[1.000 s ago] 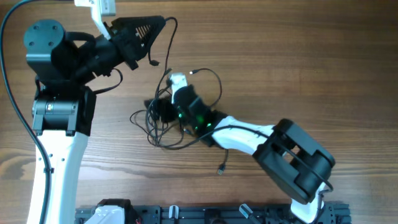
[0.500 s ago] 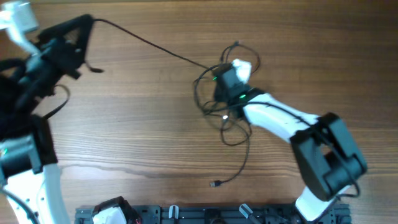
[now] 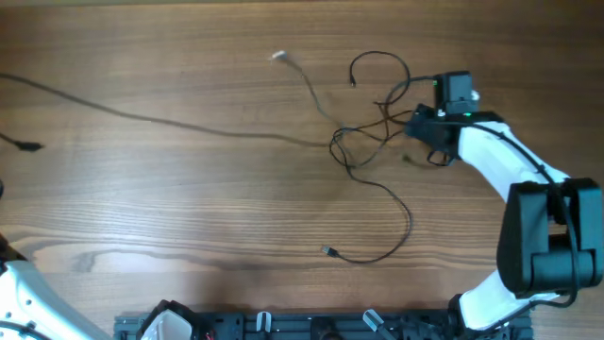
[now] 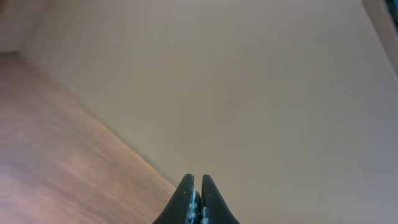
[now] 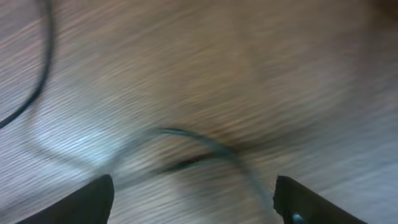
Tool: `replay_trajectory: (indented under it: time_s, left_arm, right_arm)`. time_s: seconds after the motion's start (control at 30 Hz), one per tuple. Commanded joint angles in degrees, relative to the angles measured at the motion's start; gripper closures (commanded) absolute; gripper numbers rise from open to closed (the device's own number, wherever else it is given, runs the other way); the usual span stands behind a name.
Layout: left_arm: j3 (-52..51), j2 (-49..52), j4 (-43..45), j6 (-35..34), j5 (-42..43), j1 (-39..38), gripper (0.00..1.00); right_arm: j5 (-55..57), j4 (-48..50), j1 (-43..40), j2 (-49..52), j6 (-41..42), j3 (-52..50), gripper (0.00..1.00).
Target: Untangle cables
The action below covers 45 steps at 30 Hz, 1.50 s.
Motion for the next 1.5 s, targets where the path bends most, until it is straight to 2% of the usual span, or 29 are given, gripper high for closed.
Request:
replay_trajectory:
  time_s: [0.0, 0.07, 0.17, 0.23, 0.37, 0.43, 0.57, 0.67, 0.83, 0.9, 0.93, 0.97, 1.0, 1.03, 1.13, 1.2, 1.3, 1.47]
  left_arm:
    - [0.5, 1.6, -0.8, -3.6, -2.0, 2.3, 0.96]
    - [0.5, 2.4, -0.8, -5.1, -3.3, 2.2, 0.96]
    - [0.5, 3.0, -0.8, -6.6, -8.0, 2.2, 0.96]
    - [0.5, 3.3, -1.4, -8.0, -10.4, 2.2, 0.96]
    - [0.5, 3.7, -6.7, -9.0, -10.3, -1.1, 0.96]
    - [0.5, 4.2, -9.4, -8.2, -10.3, -5.8, 0.96]
    - [0.5, 6.0, -7.9, -4.0, -11.7, -15.3, 0.96]
    - [0.5, 9.2, -6.8, 1.9, -19.4, -25.4, 0.96]
    - [0.5, 18.6, -3.1, 13.3, -25.2, -39.9, 0.96]
    - [0.5, 22.8, -1.7, 14.9, -29.7, -43.7, 0.94]
    - [0.5, 25.0, -1.2, 15.0, -32.7, -45.3, 0.87]
    - [0.5, 27.8, -1.0, 15.0, -36.3, -46.9, 0.71]
    - [0.5, 30.2, -1.2, 14.8, -39.1, -48.0, 0.07]
    - [0.5, 32.5, -1.5, 13.6, -40.2, -48.8, 0.00]
    - [0.5, 37.4, -4.1, 8.9, -40.3, -50.0, 0.00]
    - [0.5, 38.9, -6.0, 9.2, -38.8, -50.7, 0.00]
    - [0.5, 39.3, -8.9, 16.9, -32.4, -53.3, 0.00]
    - [0.5, 40.4, -12.8, 29.0, -34.8, -59.2, 0.00]
  right_arm:
    - [-1.6, -1.9, -4.1, -0.9, 1.6, -0.5, 0.12]
    - [-1.9, -3.2, -5.9, -0.9, 2.5, -0.5, 0.01]
    - [-5.4, -3.5, -7.3, -0.9, 2.0, -0.5, 0.00]
    - [-10.5, -3.5, -7.2, -0.9, -1.1, -0.5, 0.00]
    - [-21.4, -2.2, -5.2, -1.1, -2.2, -0.5, 0.00]
    - [-24.4, -0.7, -3.4, -2.1, -2.1, -0.5, 0.00]
    - [-24.1, -0.3, -1.1, -5.4, -2.0, -0.5, 0.00]
    - [-24.1, -1.2, -0.2, -9.0, -0.7, -0.5, 0.00]
    - [-24.2, -3.5, 1.0, -13.3, -0.7, -0.5, 0.00]
    - [-24.2, -3.9, 1.8, -13.6, -0.8, -0.5, 0.00]
    - [-24.2, -4.2, 2.4, -13.6, -0.8, -0.5, 0.00]
    - [-24.2, -4.5, 3.0, -13.6, -0.8, -0.5, 0.00]
    - [-24.1, -4.7, 3.6, -13.6, -0.8, -0.5, 0.00]
    - [-24.1, -4.8, 4.0, -13.6, -0.8, -0.5, 0.00]
    - [-24.1, -4.8, 5.1, -13.6, -0.7, -0.5, 0.00]
    - [-24.1, -4.8, 5.3, -13.6, -0.8, -0.5, 0.00]
    - [-24.1, -4.6, 5.3, -13.6, -0.7, -0.5, 0.00]
    - [-24.1, -4.5, 5.3, -13.6, -0.7, -0.5, 0.00]
